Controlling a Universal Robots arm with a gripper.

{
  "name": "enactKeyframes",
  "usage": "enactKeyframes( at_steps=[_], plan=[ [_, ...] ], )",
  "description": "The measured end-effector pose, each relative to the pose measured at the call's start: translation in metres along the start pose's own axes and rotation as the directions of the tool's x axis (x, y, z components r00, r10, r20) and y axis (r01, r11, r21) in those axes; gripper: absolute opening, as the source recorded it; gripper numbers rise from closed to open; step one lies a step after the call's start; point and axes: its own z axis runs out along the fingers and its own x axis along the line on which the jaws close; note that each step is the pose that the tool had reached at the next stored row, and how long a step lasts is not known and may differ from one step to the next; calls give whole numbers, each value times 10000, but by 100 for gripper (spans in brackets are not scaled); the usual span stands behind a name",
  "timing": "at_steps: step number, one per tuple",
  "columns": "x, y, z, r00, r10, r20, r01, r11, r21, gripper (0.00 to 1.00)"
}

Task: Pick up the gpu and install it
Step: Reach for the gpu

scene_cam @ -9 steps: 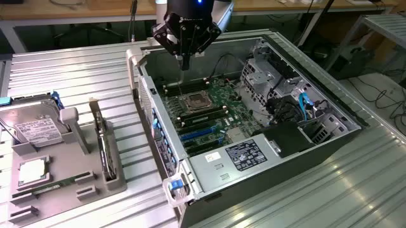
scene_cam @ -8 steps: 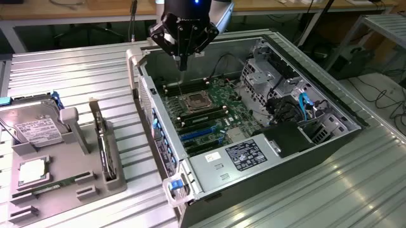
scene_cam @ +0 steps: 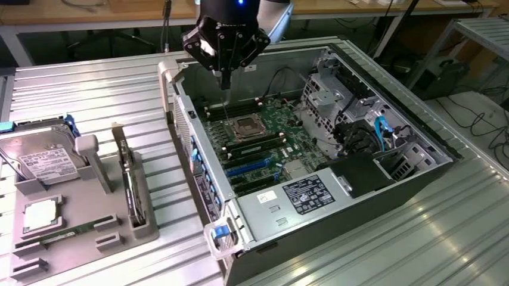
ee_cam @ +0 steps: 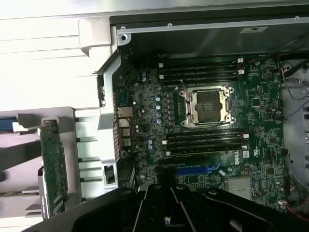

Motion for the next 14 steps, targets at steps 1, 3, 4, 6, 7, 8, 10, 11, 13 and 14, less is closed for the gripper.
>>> enactKeyframes(
  at_steps=[1,3,4,6,7,8,10,11,13,14],
  plan=[
    [8,-1,0,10000,0,0,0,10000,0,11],
    [22,-2,-1,10000,-1,0,1,10000,0,11],
    [28,-3,-1,10000,0,-1,0,10000,0,11],
    [40,-5,-1,10000,-1,0,1,10000,0,11],
    [47,-5,-2,10000,-1,-1,1,10000,0,11],
    [56,-6,-2,10000,0,0,0,10000,0,11],
    [73,-9,-2,10000,-1,0,1,10000,0,11],
    [78,-10,-2,10000,-1,0,1,10000,0,11],
    [88,-11,-3,10000,-1,-1,1,10000,0,11],
    [94,-13,-3,10000,-1,0,1,10000,-1,11]
  ],
)
